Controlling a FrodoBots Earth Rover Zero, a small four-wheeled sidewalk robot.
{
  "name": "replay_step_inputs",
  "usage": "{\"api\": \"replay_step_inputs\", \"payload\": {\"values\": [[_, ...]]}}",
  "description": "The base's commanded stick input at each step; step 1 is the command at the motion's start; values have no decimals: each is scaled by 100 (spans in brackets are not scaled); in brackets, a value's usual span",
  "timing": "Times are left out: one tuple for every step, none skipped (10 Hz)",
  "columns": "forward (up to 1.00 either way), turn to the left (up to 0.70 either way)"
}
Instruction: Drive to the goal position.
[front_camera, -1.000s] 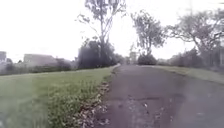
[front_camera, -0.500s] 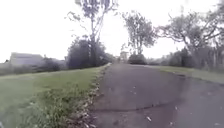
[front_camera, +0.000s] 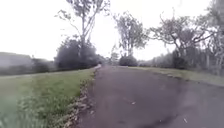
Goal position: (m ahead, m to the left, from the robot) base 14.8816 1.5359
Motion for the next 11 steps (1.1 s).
{"api": "replay_step_inputs", "payload": {"values": [[85,0],[85,0],[85,0],[85,0],[85,0],[85,0],[85,0],[85,0],[85,0],[85,0],[85,0]]}}
